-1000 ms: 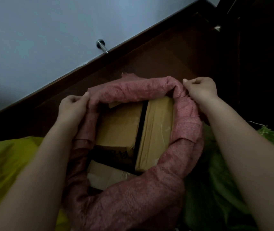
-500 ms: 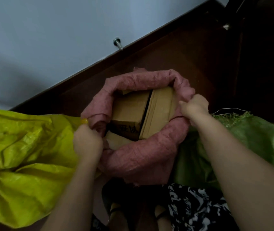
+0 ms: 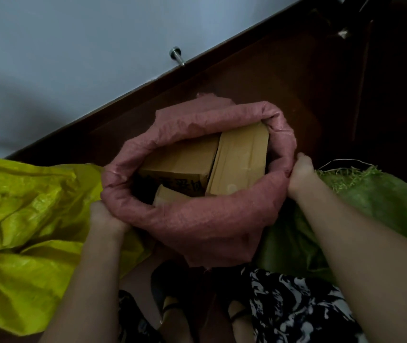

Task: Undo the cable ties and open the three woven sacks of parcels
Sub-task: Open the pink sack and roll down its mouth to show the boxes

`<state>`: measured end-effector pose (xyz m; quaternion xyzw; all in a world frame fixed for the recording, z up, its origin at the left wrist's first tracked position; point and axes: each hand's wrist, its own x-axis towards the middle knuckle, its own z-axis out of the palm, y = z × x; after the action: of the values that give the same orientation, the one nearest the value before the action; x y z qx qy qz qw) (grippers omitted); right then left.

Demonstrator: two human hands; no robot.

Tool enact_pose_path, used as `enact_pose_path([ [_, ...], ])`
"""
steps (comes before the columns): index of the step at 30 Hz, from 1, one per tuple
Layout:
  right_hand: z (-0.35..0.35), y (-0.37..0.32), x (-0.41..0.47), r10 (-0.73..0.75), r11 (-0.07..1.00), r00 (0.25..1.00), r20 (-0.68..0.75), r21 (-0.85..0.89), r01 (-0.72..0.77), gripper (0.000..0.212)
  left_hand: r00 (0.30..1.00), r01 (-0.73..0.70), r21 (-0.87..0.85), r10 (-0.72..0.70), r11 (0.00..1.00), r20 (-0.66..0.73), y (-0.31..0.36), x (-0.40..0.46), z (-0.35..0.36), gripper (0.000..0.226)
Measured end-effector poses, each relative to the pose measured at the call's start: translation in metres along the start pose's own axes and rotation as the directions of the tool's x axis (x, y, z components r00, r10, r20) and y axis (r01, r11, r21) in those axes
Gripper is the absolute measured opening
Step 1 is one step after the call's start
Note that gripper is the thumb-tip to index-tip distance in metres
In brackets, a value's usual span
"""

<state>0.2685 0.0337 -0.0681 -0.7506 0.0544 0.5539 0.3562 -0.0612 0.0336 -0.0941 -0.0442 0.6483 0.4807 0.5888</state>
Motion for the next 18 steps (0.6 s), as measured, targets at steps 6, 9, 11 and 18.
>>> enact_pose_path([
  [6, -0.009, 0.01, 0.011, -0.179, 0.89, 0.965, -0.192, -0.45, 0.076, 0.095, 0.997, -0.036, 0.017, 0.037, 0.999, -0.073, -0.015, -0.031, 0.018, 0.028],
  [9, -0.007, 0.016, -0.009, -0.247, 0.758, 0.947, -0.206, -0.65, 0.056, 0.099, 0.982, -0.029, 0.288, 0.081, 0.957, -0.172, -0.028, -0.044, 0.019, 0.067],
  [11, -0.004, 0.025, -0.022, -0.251, 0.681, 0.947, -0.202, -0.732, 0.024, 0.095, 0.956, 0.021, 0.462, 0.117, 0.887, -0.268, -0.041, -0.049, 0.014, 0.115],
  [18, -0.019, 0.038, -0.035, -0.263, 0.767, 0.939, -0.219, -0.638, 0.066, 0.048, 0.978, 0.113, 0.328, -0.048, 0.938, -0.201, -0.075, -0.076, -0.008, 0.047],
])
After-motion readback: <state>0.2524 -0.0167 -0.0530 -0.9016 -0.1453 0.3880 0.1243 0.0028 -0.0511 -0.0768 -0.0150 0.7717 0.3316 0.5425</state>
